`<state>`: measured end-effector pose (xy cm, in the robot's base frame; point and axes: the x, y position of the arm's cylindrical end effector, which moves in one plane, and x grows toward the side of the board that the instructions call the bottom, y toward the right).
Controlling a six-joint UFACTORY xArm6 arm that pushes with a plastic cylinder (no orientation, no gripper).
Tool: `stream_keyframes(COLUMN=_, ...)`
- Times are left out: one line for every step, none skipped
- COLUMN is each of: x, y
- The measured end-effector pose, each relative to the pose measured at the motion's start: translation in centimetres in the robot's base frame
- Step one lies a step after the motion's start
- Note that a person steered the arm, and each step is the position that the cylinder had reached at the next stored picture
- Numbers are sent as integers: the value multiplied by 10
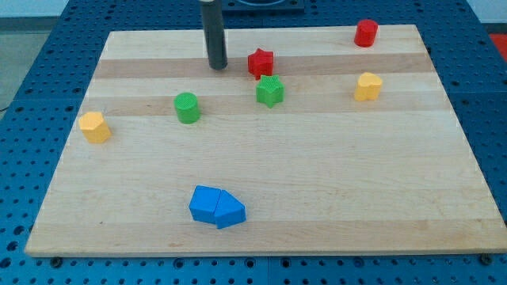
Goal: Move the red star to the left of the red circle
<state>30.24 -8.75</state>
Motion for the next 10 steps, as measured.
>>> stream_keyframes(x=13, y=26)
stream_keyframes(x=1, y=75)
stream_keyframes(x=-26, y=118)
stream_keyframes(x=-33, y=148)
stream_keyframes(x=-28, y=138)
stream_keyframes(x=-25, y=132)
stream_keyframes(x=-28, y=148)
stream_keyframes(x=-41, y=171)
stream_keyframes(x=-49, y=184)
stream_keyframes(x=-48, y=182)
